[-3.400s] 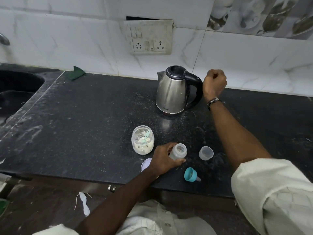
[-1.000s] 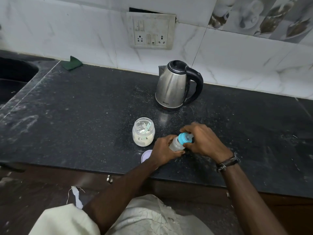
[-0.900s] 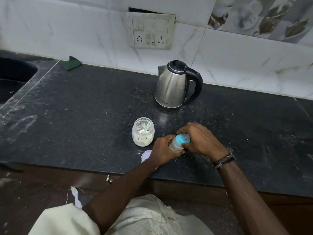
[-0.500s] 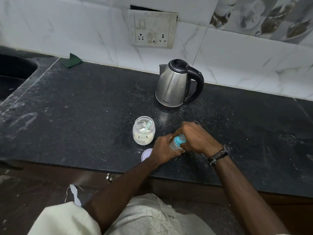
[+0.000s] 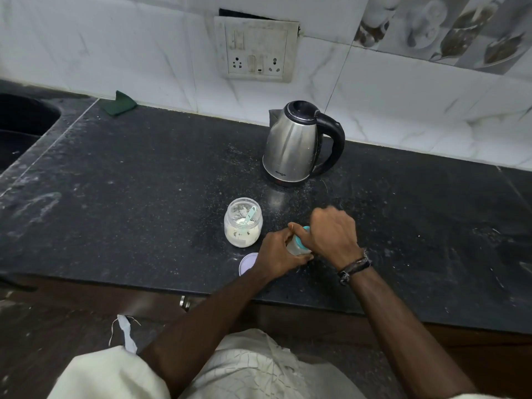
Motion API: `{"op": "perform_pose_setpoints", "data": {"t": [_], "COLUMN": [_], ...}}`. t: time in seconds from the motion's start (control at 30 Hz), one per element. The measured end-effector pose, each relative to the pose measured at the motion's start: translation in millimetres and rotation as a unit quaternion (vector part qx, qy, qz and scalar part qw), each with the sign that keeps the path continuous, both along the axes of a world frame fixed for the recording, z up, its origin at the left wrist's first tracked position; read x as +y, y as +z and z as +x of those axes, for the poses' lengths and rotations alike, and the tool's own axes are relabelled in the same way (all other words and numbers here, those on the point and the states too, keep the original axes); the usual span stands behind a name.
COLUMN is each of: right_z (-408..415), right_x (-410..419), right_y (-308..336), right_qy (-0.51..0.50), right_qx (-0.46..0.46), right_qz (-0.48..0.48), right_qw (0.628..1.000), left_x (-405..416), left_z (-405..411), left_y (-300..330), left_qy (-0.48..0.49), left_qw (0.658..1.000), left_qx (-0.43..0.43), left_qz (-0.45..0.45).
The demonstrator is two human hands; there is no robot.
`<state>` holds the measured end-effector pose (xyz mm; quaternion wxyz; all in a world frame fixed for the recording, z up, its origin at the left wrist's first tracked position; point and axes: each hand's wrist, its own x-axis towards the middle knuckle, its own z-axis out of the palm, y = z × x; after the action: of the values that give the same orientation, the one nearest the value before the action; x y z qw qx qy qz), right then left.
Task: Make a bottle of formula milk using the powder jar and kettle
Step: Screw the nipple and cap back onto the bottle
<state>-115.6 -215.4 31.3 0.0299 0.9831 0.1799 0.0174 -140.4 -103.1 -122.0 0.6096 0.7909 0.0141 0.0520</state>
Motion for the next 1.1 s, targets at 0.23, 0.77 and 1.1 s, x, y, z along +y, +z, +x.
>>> {"op": "perform_pose_setpoints", "data": {"t": [0.23, 0.77, 1.1], "right_z": [8, 2, 16], "right_x": [-18, -9, -18], "right_y": [17, 6, 5], "right_qy": [0.026, 0.058, 0.122], "right_qx": [0.15, 0.064, 0.159], "right_qz": [-0.034, -0.014, 0.001], "right_qw": [0.988, 0.996, 0.98], "left_x": [1, 1, 2], "left_z": [-1, -1, 0], "left_y": [4, 5, 6], "left_qy": [-0.005, -0.011, -0.003], "left_qw": [1.0, 1.0, 0.999], "left_qx": [-0.006, 0.006, -0.016], "left_qz": [0.01, 0.012, 0.046]}}
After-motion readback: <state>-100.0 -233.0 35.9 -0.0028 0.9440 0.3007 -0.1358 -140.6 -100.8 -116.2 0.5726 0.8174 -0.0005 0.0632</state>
